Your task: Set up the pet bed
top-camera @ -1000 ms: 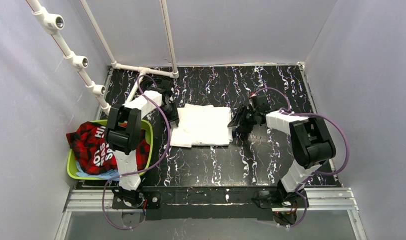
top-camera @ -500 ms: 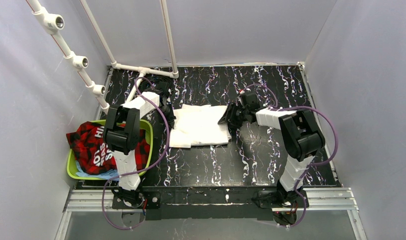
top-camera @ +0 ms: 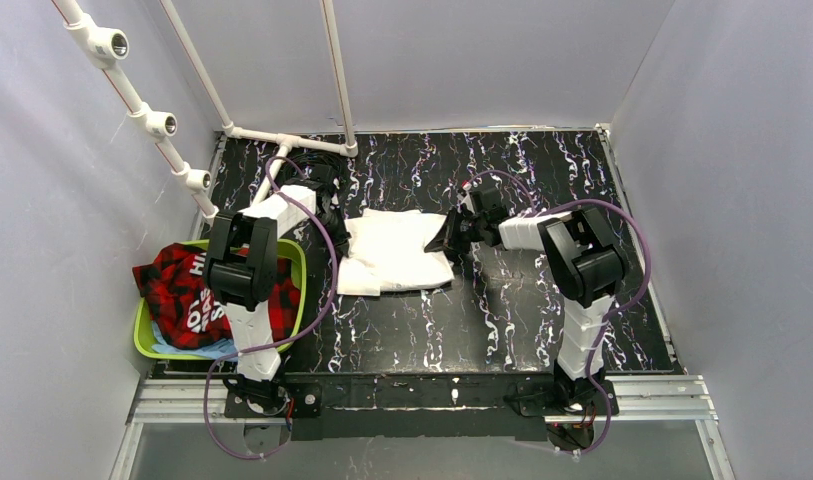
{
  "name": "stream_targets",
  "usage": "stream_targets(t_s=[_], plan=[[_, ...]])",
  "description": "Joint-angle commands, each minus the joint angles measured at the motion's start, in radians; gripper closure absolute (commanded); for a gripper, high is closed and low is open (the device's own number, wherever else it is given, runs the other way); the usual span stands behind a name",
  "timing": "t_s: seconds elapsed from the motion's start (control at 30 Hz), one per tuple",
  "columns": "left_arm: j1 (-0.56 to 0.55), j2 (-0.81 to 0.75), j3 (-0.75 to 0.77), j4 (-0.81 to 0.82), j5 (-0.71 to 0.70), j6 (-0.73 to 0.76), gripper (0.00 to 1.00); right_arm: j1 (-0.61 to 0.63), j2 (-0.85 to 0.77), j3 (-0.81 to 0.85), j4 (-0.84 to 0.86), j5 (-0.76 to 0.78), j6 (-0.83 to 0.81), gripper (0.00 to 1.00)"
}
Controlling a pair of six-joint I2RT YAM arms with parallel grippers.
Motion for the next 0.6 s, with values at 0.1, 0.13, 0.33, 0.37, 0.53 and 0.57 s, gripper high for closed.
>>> stream_targets(t_s=[0.1,0.13,0.33,0.37,0.53,0.57], plan=[[0.021,-0.073,0.052,-0.096,-0.014,-0.001,0.53,-0.004,-0.020,0.089,-0.293,0.212,-0.156,0.99],[0.022,-0.096,0.069,-0.104,-0.008,-0.001,0.43,-0.007,-0.036,0.117,-0.362,0.273,-0.204,0.99],[0.023,-0.198,0.136,-0.141,0.139,0.021,0.15,-0.009,-0.102,0.235,-0.632,0.706,-0.480,0.99],[0.023,-0.210,0.135,-0.142,0.163,0.021,0.14,-0.009,-0.113,0.244,-0.643,0.754,-0.513,0.99],[0.023,-0.265,0.121,-0.138,0.237,0.007,0.13,-0.012,-0.145,0.311,-0.694,0.967,-0.660,0.99],[0.023,-0.277,0.121,-0.138,0.250,0.003,0.13,-0.012,-0.148,0.325,-0.702,1.028,-0.694,0.99]])
